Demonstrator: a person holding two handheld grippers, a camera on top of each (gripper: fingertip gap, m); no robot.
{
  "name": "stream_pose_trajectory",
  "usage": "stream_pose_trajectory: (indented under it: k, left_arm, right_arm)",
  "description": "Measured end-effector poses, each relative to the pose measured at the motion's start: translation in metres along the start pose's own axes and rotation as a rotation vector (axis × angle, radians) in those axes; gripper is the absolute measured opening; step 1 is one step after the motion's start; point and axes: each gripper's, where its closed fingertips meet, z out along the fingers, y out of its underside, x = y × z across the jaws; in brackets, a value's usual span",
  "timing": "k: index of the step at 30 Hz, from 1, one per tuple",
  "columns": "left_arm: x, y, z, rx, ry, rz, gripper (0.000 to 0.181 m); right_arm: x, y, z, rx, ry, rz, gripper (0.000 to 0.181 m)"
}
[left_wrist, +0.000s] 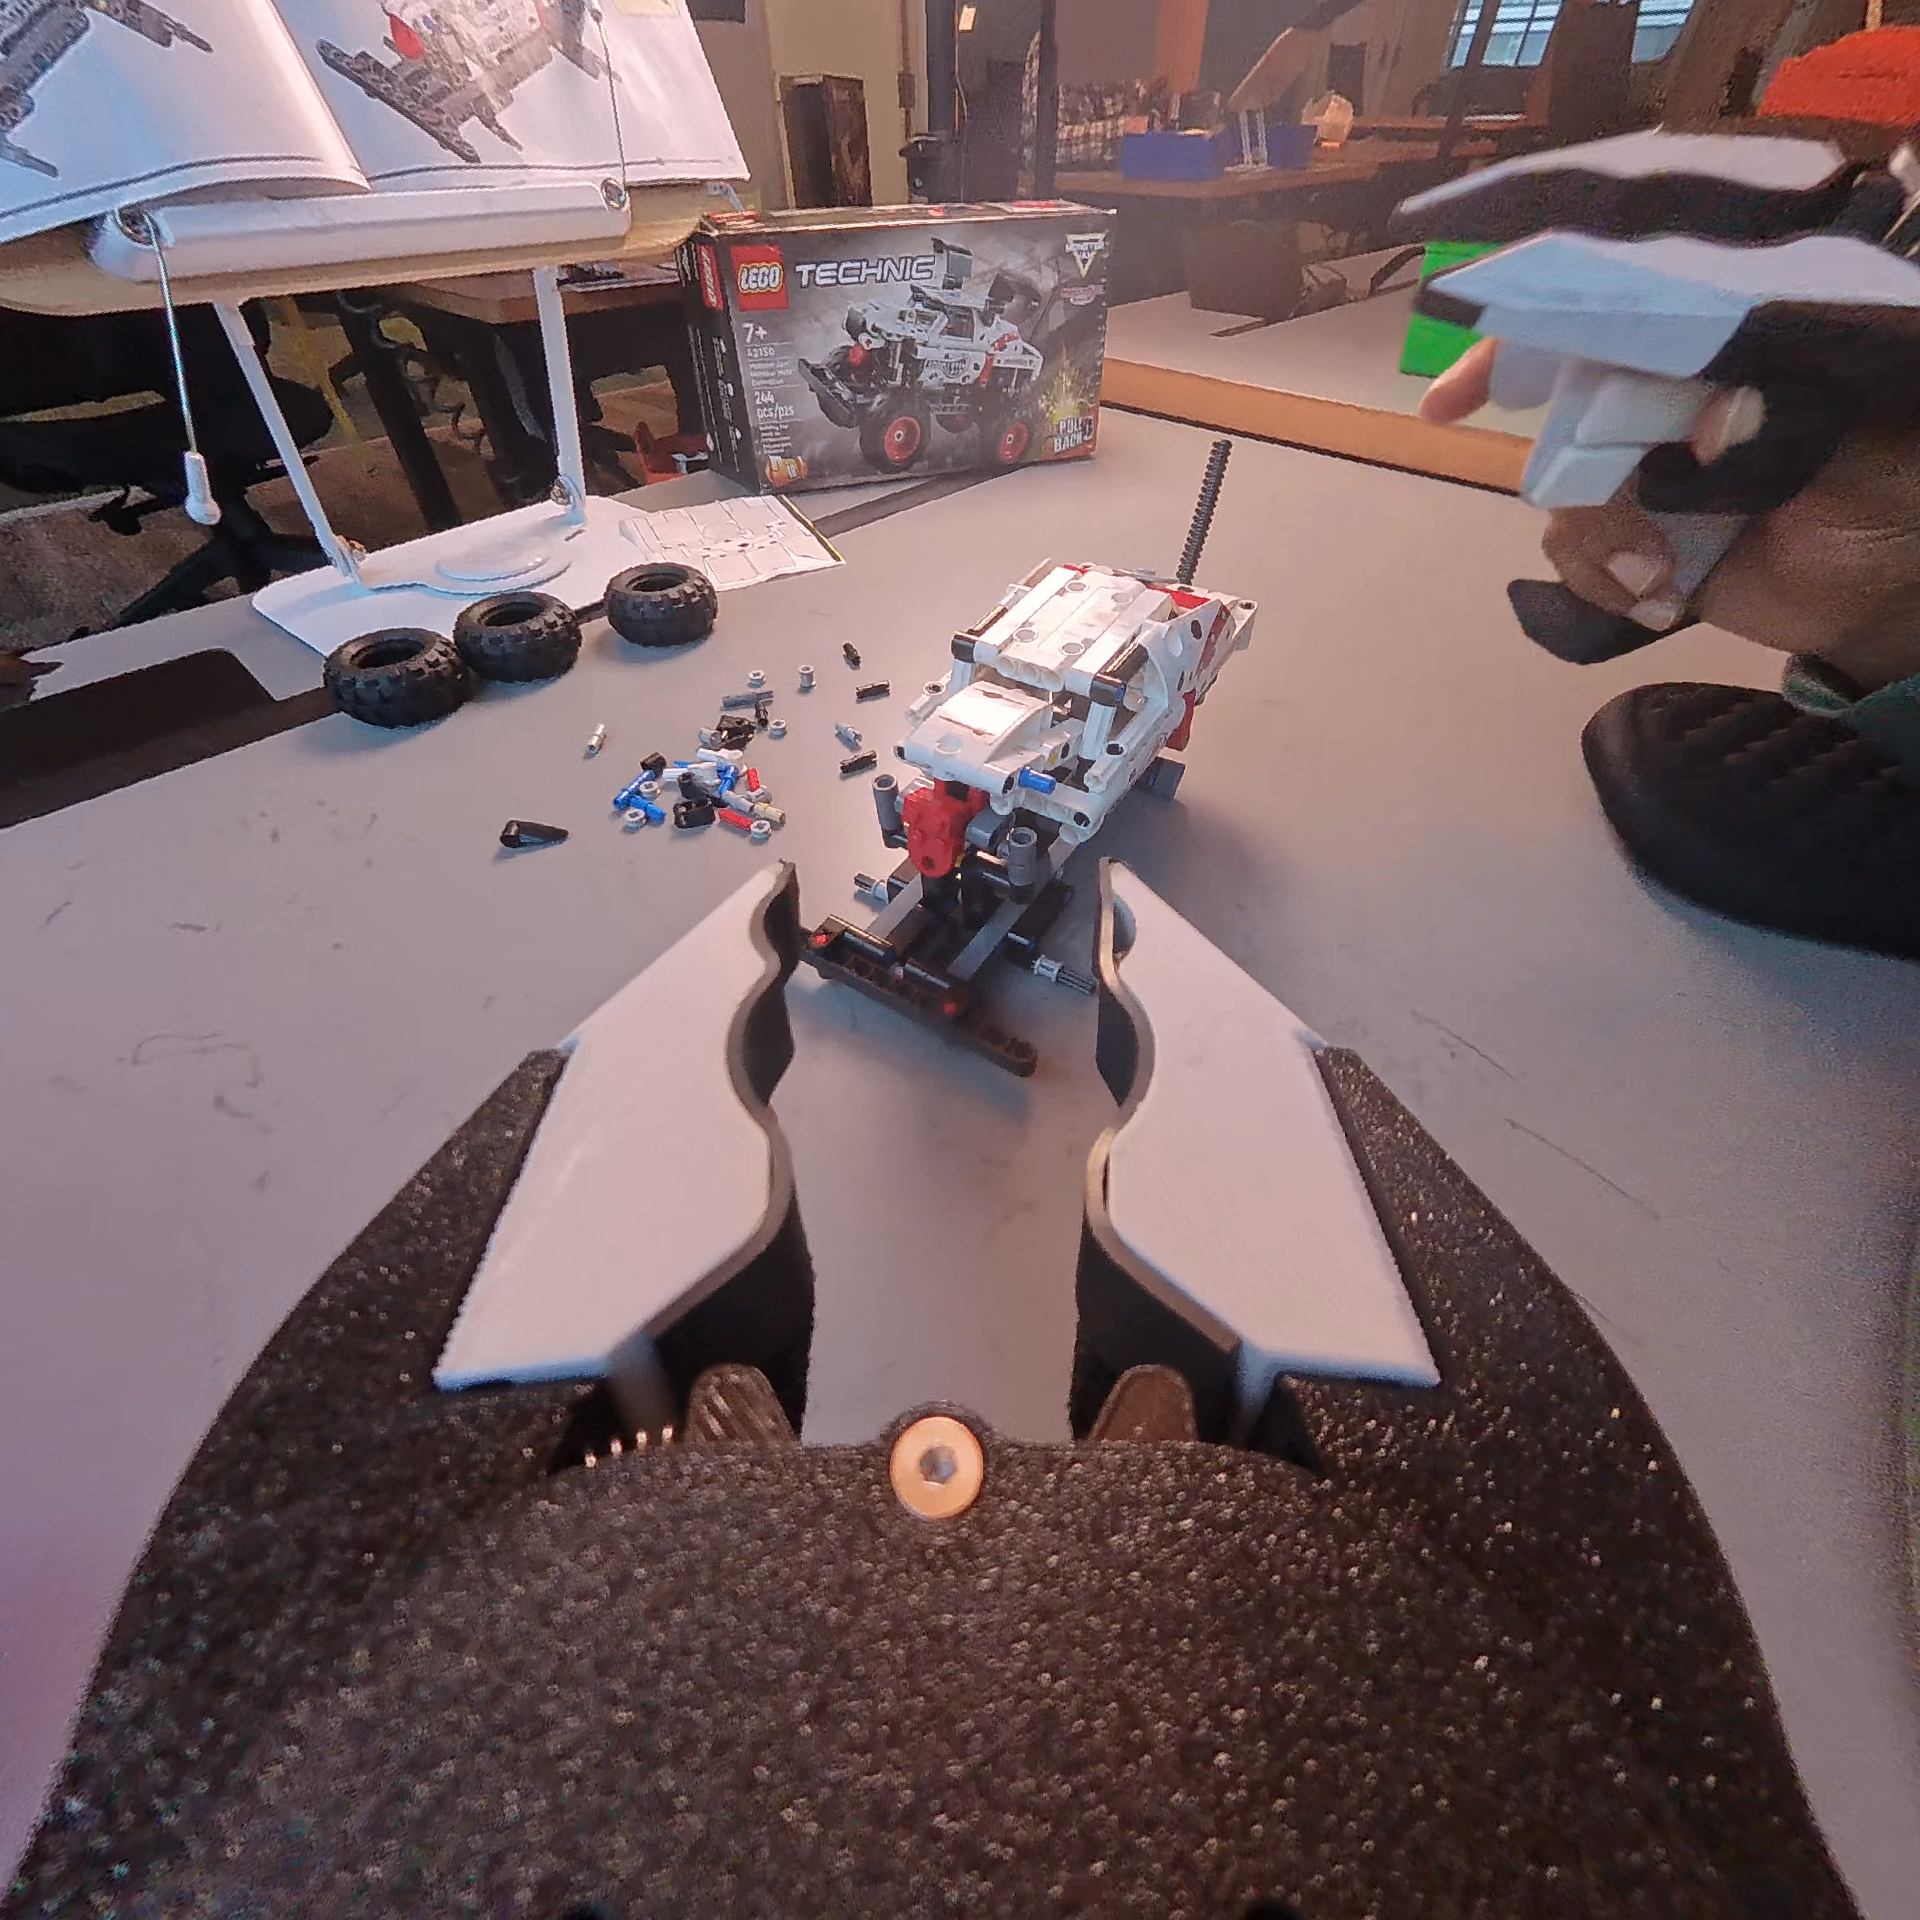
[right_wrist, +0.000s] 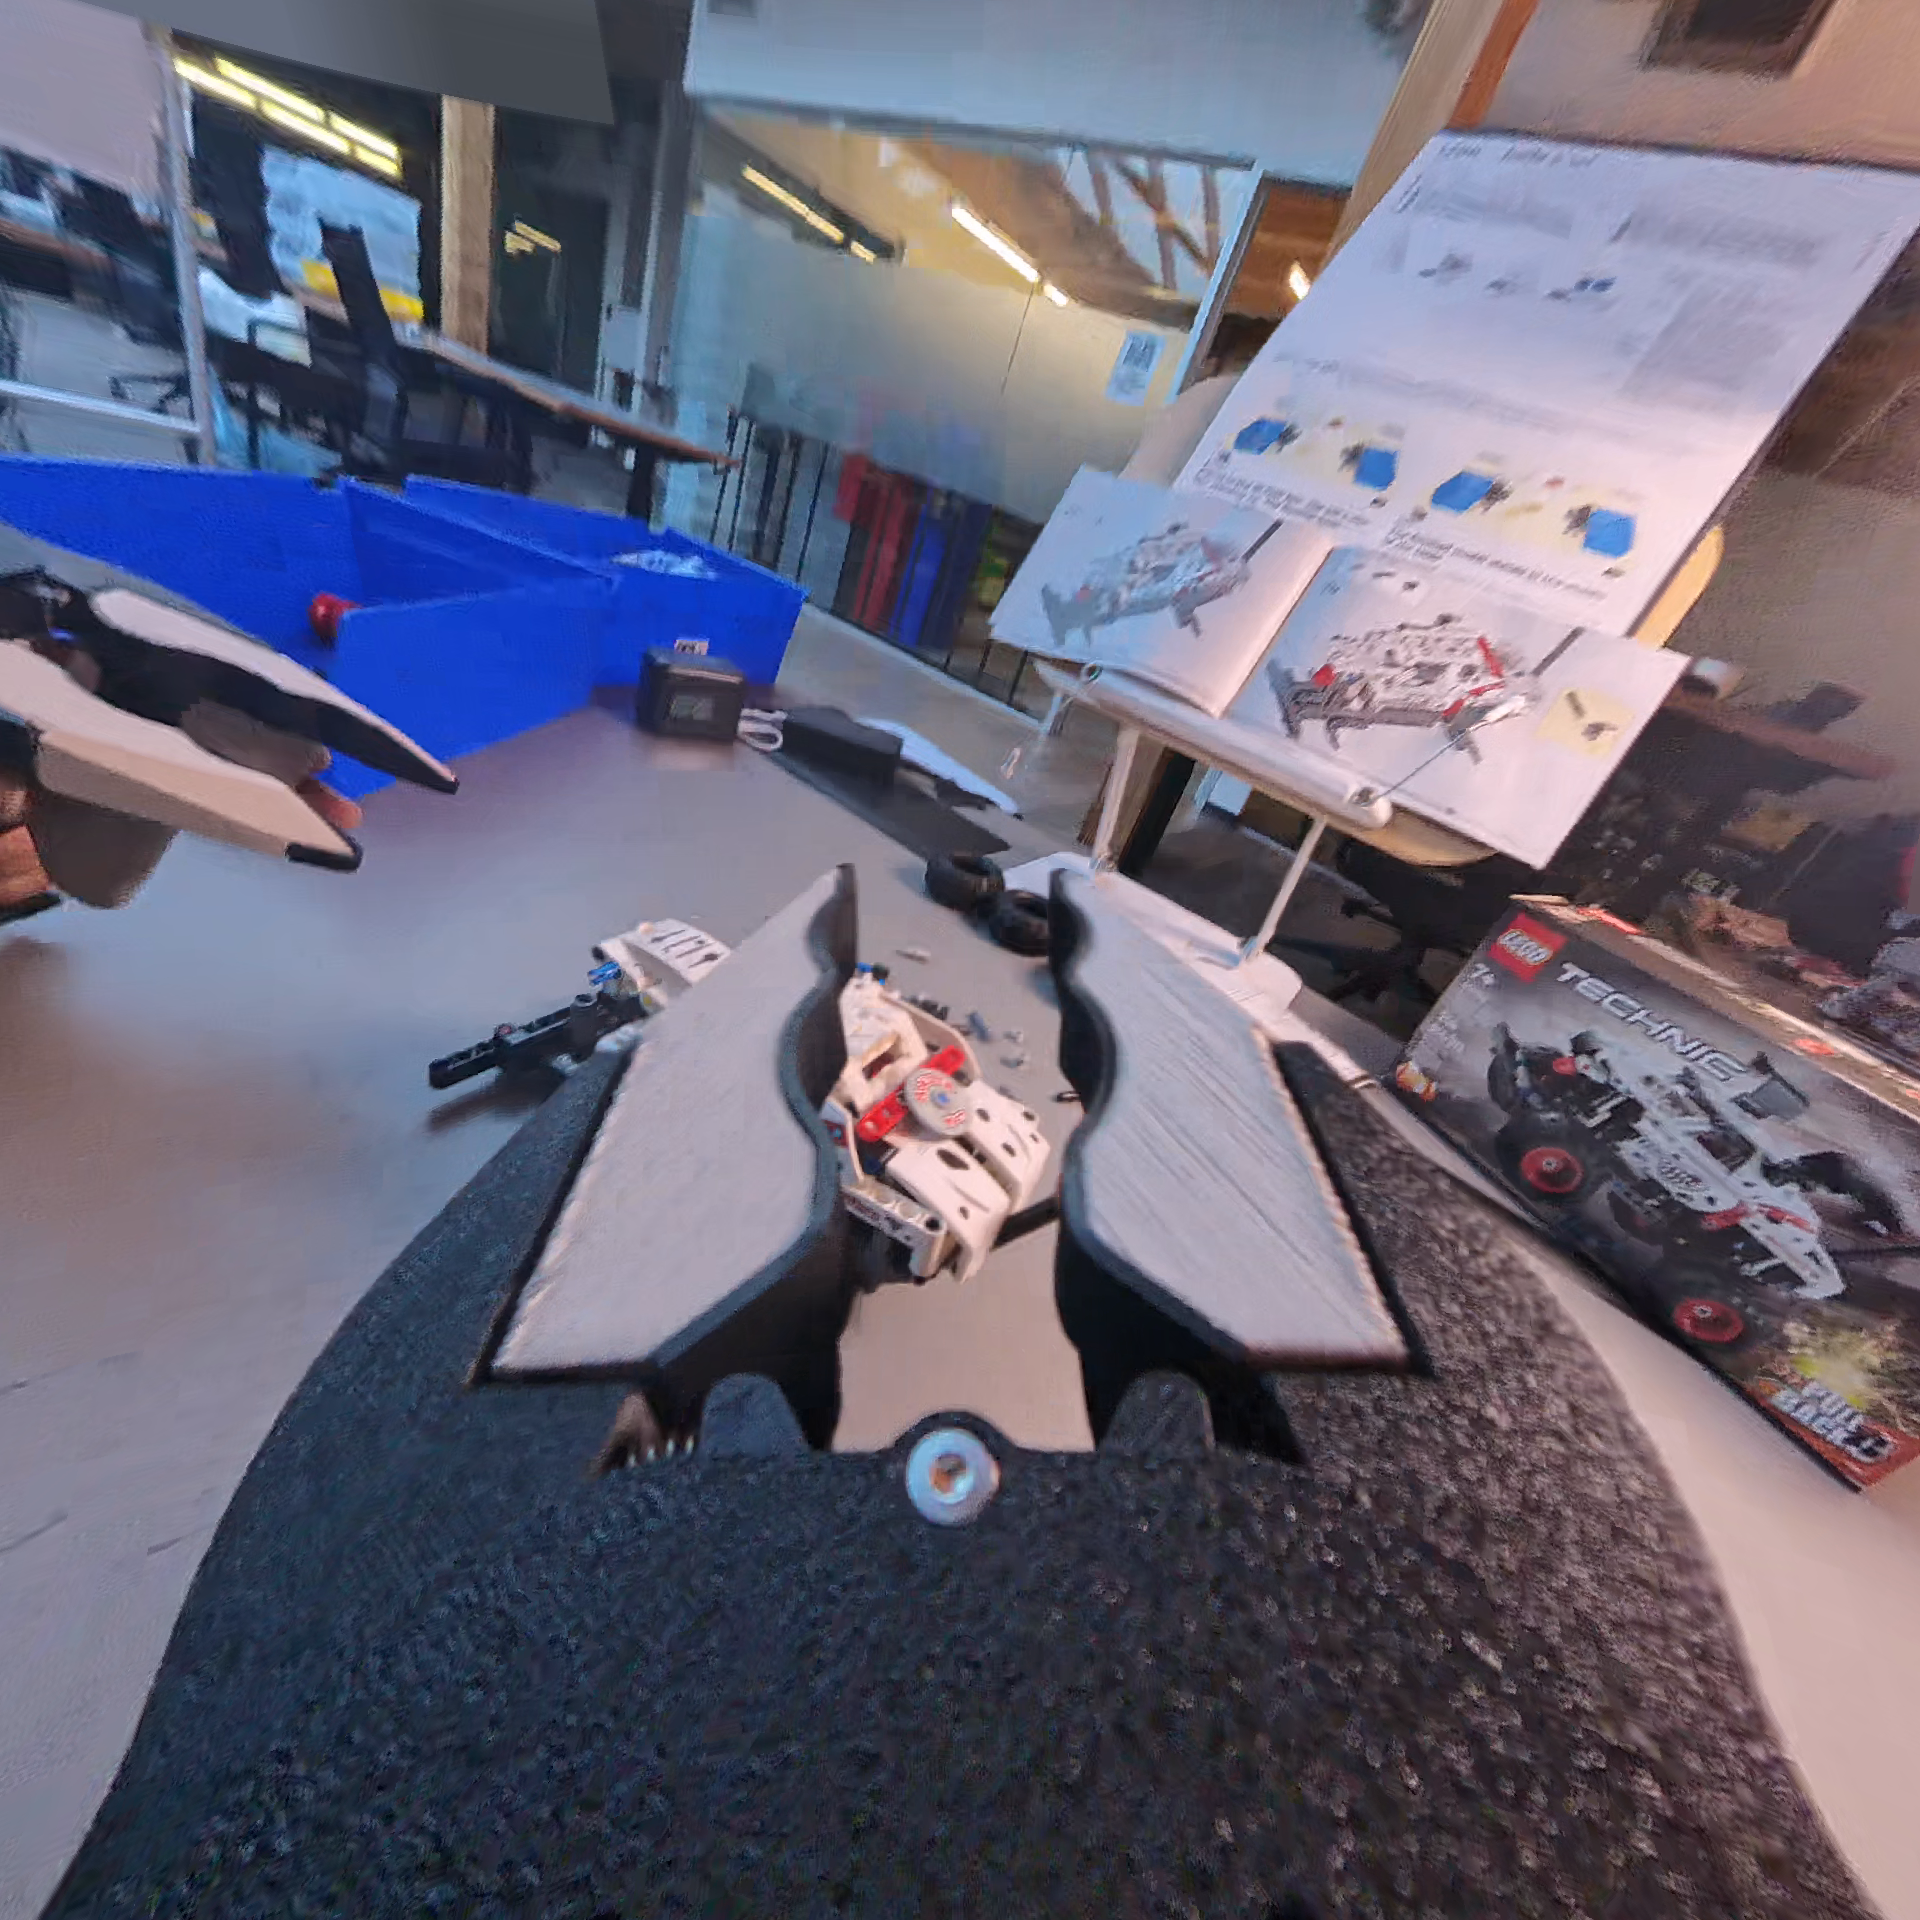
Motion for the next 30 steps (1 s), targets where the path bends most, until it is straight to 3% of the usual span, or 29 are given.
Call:
stream_pose_trajectory:
  k: [3,7,19,22,24,28,30]
  left_arm:
    - [-0.001,-0.001,-0.001,0.007,-0.001,-0.007,0.057]
    - [-0.003,-0.003,-0.001,0.016,-0.009,-0.015,0.06]
    - [-0.034,-0.033,-0.021,0.175,-0.191,0.001,0.054]
    - [-0.05,-0.051,-0.004,0.152,-0.223,0.034,0.048]
    - [-0.065,-0.077,0.014,0.148,-0.245,0.087,0.044]
    - [-0.116,-0.137,0.063,0.196,-0.31,0.09,0.023]
    - [-0.156,-0.162,0.092,0.221,-0.38,0.078,0.001]
  right_arm:
    - [0.023,-0.006,-0.016,0.038,0.066,-0.001,0.057]
    - [0.026,0.02,-0.008,-0.075,0.056,-0.041,0.069]
    - [0.018,0.032,0.008,-0.107,0.056,0.015,0.066]
    - [0.015,0.033,0.01,-0.108,0.045,0.02,0.064]
    - [0.011,0.034,0.012,-0.11,0.035,0.018,0.064]
    - [0.007,0.038,0.009,-0.119,0.036,0.01,0.06]
    - [0.009,0.042,0.007,-0.128,0.052,0.008,0.058]
